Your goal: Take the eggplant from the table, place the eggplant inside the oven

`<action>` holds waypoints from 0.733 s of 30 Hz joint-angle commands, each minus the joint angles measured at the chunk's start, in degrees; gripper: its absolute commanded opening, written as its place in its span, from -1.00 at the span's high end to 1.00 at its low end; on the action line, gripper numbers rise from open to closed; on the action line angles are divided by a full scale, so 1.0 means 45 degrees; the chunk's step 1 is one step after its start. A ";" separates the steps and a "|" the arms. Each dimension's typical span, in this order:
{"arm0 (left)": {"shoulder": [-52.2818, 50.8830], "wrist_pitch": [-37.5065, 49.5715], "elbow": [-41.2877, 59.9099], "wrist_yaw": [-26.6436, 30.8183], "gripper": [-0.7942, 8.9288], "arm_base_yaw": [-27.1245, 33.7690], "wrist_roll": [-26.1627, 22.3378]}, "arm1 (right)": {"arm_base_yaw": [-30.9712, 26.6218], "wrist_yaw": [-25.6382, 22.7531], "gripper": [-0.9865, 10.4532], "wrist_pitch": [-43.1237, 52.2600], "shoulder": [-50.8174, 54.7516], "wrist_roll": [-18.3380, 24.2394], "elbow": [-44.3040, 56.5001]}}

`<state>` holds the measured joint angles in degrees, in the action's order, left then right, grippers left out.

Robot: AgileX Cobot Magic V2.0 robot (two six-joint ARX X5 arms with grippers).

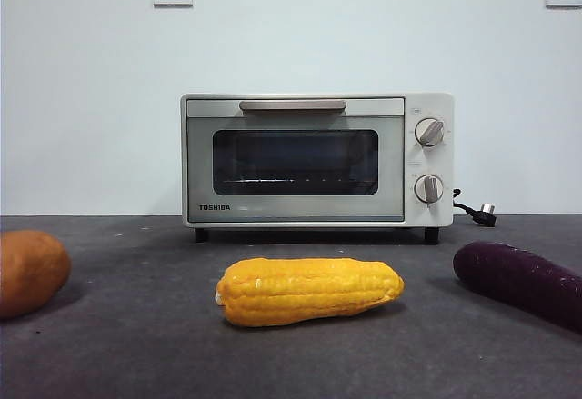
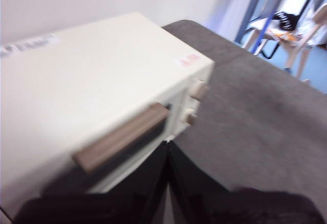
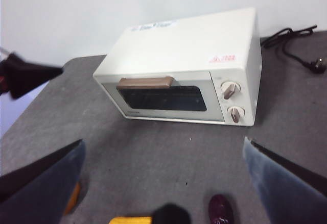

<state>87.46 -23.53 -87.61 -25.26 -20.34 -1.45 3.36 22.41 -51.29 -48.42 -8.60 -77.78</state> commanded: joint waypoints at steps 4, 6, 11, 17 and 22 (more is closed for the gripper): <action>0.1860 -0.0457 -0.1841 0.0316 0.85 -0.0029 -0.0942 | 0.0019 0.0039 -0.28 -0.0044 -0.0053 0.0005 -0.0015; 0.2336 -0.0481 -0.2254 0.0325 0.85 -0.0024 -0.0971 | 0.0019 0.0039 -0.28 -0.0049 -0.0107 0.0015 -0.0015; 0.3264 -0.0335 -0.2662 0.0340 0.85 -0.0029 -0.1190 | 0.0019 0.0029 -0.27 -0.0058 -0.0219 0.0019 -0.0015; 0.4046 -0.0165 -0.2662 0.0627 0.85 -0.0029 -0.1399 | 0.0019 0.0049 -0.27 -0.0194 -0.0457 0.0209 -0.0015; 0.4546 0.0053 -0.2662 0.0627 0.85 -0.0029 -0.1506 | 0.0019 0.0078 -0.27 -0.0612 -0.0563 0.0413 -0.0015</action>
<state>107.11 -24.03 -99.53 -22.48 -20.34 -7.20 3.36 22.55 -54.24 -51.09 -7.64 -77.78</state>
